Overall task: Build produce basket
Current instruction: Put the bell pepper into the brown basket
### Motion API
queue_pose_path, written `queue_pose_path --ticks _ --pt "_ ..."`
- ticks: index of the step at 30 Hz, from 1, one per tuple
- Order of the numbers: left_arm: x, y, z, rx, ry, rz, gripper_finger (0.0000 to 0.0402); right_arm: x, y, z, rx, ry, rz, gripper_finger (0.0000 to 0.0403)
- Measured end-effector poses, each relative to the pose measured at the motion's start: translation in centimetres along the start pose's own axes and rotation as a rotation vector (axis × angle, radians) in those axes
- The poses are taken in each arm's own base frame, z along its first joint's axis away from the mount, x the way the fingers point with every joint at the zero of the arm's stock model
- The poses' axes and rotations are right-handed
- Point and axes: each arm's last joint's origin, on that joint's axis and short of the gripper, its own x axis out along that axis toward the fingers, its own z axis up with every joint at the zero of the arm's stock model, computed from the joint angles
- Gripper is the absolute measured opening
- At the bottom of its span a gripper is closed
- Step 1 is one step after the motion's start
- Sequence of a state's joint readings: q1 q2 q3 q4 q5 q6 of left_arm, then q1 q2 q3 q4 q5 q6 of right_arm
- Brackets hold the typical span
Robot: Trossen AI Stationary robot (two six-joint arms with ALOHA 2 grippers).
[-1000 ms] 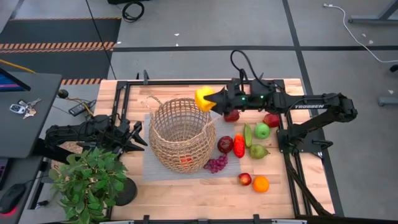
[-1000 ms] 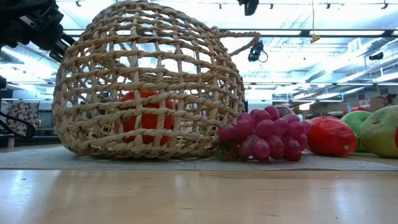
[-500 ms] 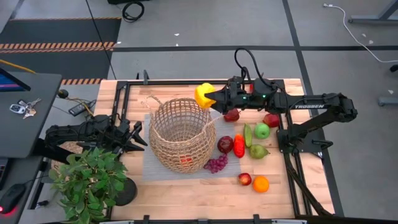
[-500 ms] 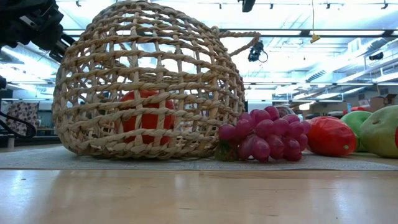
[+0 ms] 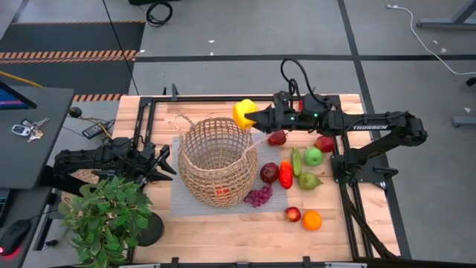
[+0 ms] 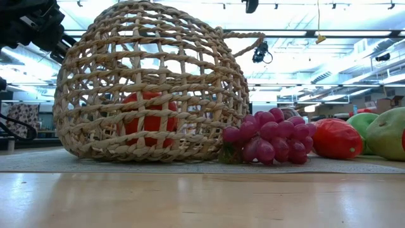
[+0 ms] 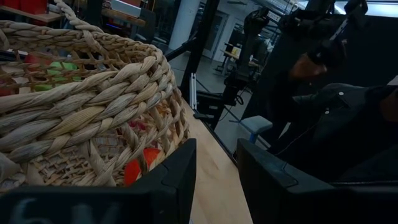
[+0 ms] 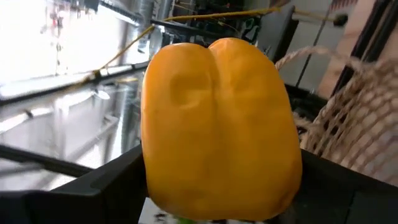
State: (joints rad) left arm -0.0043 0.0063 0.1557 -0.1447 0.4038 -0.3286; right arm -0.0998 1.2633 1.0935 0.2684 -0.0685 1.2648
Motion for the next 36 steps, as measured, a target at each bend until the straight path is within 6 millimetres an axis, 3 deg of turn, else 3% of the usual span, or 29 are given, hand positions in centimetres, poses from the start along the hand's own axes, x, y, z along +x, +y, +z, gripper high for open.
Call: queue_pose_path --ticks 12,25,36 --pt "0.00 0.00 0.00 0.000 0.000 0.000 0.0121 0.00 0.00 0.00 -0.438 0.000 0.000 0.0330" --pt "0.00 0.00 0.00 0.001 0.000 0.000 0.0121 0.00 -0.01 0.02 -1.214 0.000 -0.001 0.0330" --pt "0.00 0.00 0.00 0.000 0.000 0.000 0.0121 0.00 -0.01 0.02 -1.164 -0.001 -0.001 0.0329"
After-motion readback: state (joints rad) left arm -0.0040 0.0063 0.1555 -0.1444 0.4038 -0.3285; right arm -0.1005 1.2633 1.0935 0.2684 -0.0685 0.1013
